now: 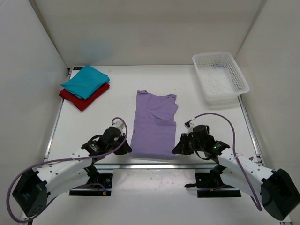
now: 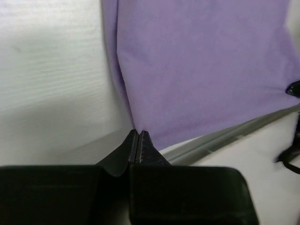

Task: Fold and stack the t-shirts
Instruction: Grab one side of the 2/3 rectangular tshirt with both arms, then fold the long partially folded tshirt into a neat square

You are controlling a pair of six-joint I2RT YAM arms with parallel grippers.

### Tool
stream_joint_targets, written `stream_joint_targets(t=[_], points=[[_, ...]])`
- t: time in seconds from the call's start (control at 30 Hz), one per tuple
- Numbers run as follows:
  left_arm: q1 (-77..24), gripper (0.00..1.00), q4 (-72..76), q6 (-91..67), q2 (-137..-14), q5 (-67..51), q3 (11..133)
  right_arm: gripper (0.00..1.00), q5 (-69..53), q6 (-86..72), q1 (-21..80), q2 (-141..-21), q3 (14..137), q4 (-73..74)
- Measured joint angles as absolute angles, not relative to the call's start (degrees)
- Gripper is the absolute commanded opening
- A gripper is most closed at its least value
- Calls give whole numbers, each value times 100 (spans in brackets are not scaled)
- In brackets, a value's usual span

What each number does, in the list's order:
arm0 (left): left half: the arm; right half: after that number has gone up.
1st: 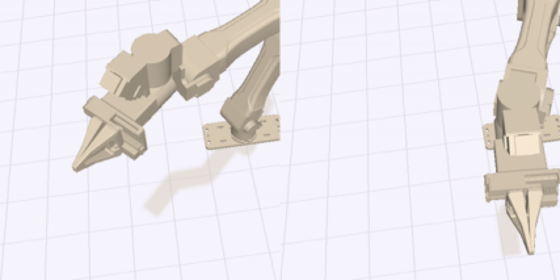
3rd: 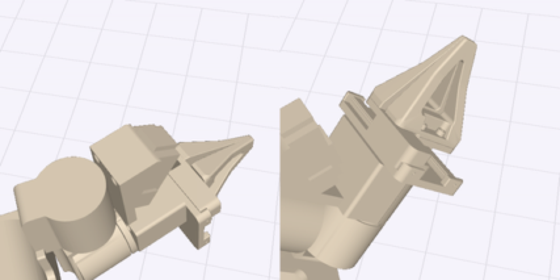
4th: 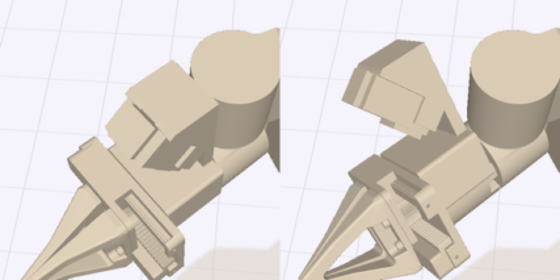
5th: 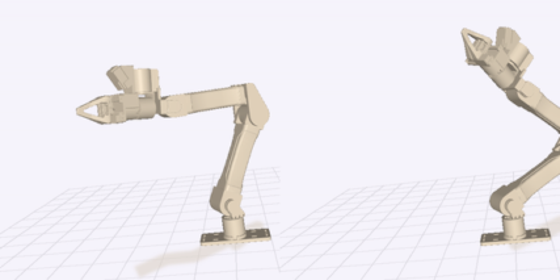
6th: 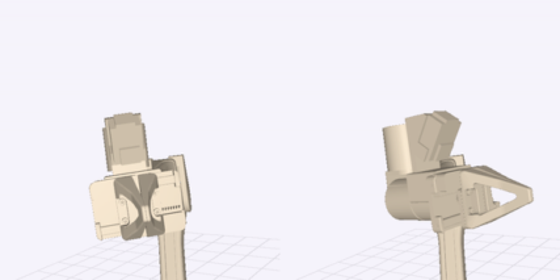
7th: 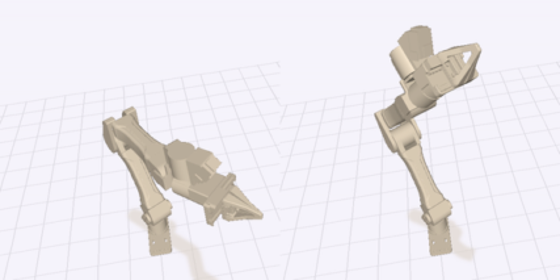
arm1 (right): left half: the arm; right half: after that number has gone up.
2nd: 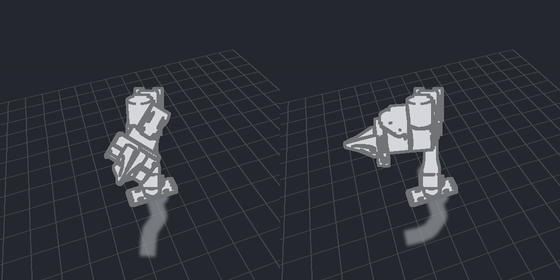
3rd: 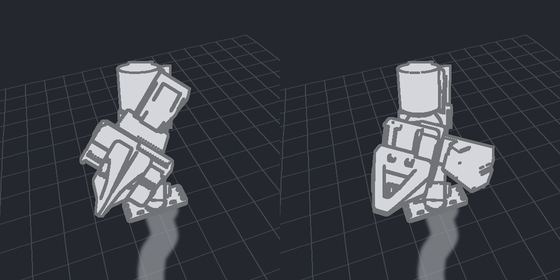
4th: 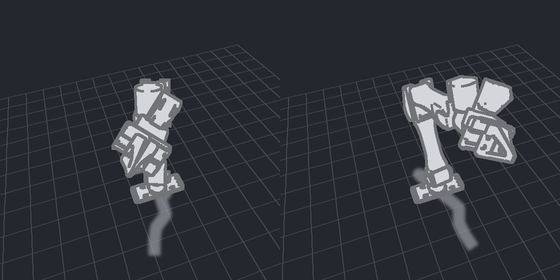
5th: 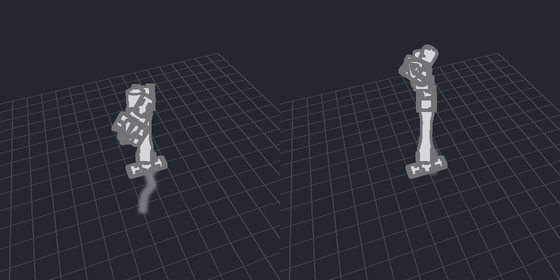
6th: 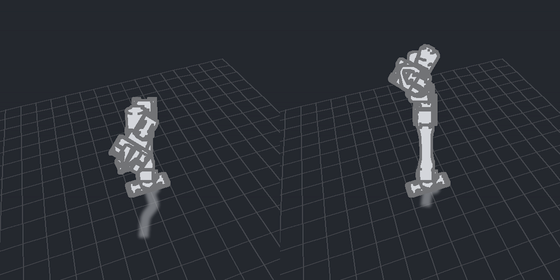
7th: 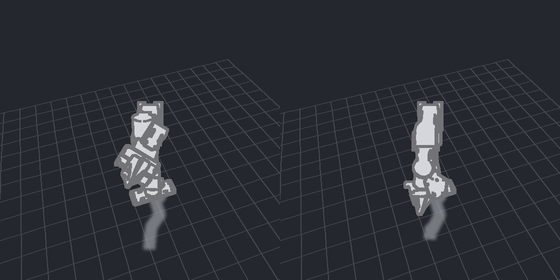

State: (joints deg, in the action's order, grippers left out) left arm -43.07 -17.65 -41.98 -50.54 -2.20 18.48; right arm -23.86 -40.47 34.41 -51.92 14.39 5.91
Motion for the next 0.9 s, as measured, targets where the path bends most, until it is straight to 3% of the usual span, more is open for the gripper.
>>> stream_joint_targets(t=[0.1,0.2,0.5,0.73,0.9], points=[[-3948,0,-2471,-4025,-4974,-322,2659,0,-2386,-3981,3089,-5074,1997,1151],[-3385,0,-2569,-3695,-5736,-504,3911,0,-2443,-3704,2403,-5835,3144,1306],[-2290,0,-2331,-2989,-10534,-572,8388,0,-3009,-3124,941,-9953,6980,1022],[-2117,3,-2534,-3105,-12145,-582,9509,0,-3343,-3030,585,-11848,8337,1382],[-1905,15,-2324,-3336,-12521,-698,9870,0,-3439,-3013,558,-12455,9124,1553]])
